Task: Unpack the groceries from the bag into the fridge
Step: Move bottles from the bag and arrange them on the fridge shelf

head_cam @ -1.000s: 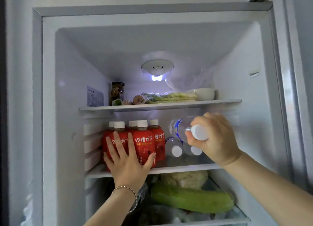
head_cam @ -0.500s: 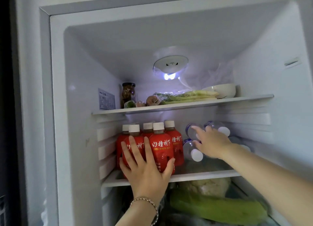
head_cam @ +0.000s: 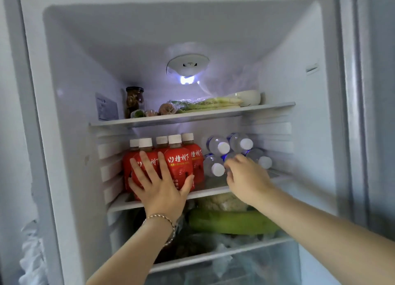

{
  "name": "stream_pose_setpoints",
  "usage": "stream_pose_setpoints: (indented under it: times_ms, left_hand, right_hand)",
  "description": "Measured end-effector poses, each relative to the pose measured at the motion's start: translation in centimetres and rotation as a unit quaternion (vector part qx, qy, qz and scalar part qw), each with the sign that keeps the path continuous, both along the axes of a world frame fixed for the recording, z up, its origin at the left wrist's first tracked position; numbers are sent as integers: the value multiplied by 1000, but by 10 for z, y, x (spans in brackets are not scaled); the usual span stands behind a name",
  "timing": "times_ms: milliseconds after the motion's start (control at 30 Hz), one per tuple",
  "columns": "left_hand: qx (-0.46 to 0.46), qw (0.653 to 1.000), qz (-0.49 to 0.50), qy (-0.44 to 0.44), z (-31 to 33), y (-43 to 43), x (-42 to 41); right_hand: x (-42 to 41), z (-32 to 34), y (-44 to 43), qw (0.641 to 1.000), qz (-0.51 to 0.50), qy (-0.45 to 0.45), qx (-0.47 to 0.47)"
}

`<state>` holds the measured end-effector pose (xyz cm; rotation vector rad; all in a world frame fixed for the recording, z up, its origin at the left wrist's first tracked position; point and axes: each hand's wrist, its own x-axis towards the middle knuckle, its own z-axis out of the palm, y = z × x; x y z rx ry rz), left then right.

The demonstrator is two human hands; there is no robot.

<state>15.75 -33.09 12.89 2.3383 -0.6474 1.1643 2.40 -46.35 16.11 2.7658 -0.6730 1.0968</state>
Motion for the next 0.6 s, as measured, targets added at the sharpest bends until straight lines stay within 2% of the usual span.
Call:
stream_pose_setpoints:
  times_ms: [100,167,267,333,400,500,600]
  left_hand:
    - [99,992,46,60,11,14,-19]
    - [167,982,72,49,17,30,-36]
    - [209,978,14,14,11,55,-85]
    - [268,961,-13,74,0,68,-126]
    - [322,933,12,159,-15,81,-178]
    - [337,915,26,222,-42,99,-243]
    - [338,886,-3,319,-66,119,-307]
  right_hand:
    - [-51,-7,15,994,65,69,54]
    - [-81,-9,22,980,82,145,111]
    - [-120,-19,32,955,85,246,144]
    - [-145,-29,40,937,90,304,144]
    - [-177,-42,51,913,114,357,164]
    - [-227,-59,72,888,142,403,171]
    - [-276,-76,89,864,162,444,175]
